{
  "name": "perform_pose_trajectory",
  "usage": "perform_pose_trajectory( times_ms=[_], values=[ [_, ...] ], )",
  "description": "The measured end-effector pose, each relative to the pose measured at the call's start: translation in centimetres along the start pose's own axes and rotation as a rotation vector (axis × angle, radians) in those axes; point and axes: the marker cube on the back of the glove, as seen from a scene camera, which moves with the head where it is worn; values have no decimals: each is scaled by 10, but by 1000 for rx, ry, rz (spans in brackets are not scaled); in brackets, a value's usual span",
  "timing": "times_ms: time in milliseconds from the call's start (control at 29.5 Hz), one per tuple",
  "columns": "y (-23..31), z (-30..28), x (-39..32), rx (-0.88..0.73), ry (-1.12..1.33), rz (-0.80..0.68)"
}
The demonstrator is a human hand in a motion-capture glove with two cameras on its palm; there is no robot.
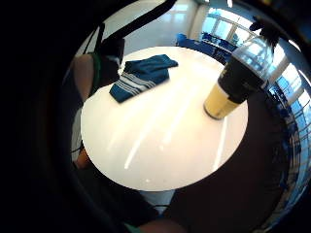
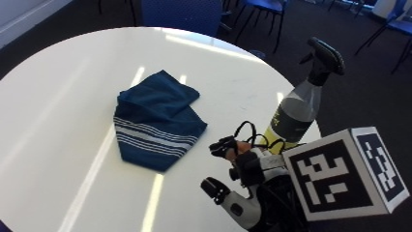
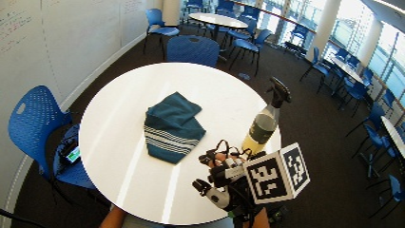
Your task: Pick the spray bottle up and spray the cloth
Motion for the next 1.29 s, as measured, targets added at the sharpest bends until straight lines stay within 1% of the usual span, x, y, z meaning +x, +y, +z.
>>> perform_pose_trajectory(
  times_ms=[203,508,745,1117,1286],
  values=[
    [-11,-12,23,95,16,43],
    [-20,-30,44,304,-12,133],
    [-25,-45,70,403,-124,278],
    [-30,-65,112,564,-188,508],
    [-37,-67,131,614,-264,567]
  ],
)
